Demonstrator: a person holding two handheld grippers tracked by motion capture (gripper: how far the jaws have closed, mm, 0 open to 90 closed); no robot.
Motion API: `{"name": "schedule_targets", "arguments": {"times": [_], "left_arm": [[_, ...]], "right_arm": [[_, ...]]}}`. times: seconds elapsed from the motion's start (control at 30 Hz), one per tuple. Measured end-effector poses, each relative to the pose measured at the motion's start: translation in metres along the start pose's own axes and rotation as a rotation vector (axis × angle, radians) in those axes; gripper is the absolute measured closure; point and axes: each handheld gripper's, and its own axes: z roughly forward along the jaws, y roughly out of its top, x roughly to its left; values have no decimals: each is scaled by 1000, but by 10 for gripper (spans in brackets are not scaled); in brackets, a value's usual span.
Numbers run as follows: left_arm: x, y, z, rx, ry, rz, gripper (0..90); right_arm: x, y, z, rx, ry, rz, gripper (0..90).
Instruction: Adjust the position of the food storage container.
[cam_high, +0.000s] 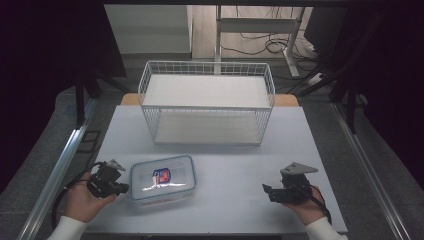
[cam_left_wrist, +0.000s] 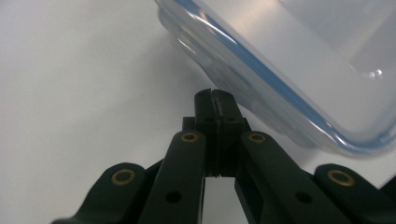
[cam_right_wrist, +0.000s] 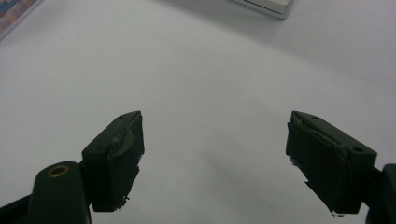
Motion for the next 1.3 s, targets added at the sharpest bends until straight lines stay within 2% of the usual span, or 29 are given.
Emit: {"name": "schedule_targets", "arguments": {"times": [0.03,0.13,0.4,0.7,0.87,1.0,1.3], "left_arm": [[2,2,-1,-6,-11,-3,900],[4,5,1,-14,1,-24,900],[4,20,8,-18,-22,-13,900],[-14,48,19,-4,-52,39,900],[-27,60,24,5,-59,72,900],[-32,64,26,3,-63,72,900],[-40,71,30,3,-69,76,900]], "right_arm": [[-1,0,0,2,0,2,196],[-2,0,-1,-1,-5,3,196],[-4,1,0,-2,-10,2,196],[-3,1,0,4,-2,-1,198],[1,5,-4,16,-8,-34,201],[3,6,-5,26,-2,-49,195],[4,9,-7,20,15,-50,195]]}}
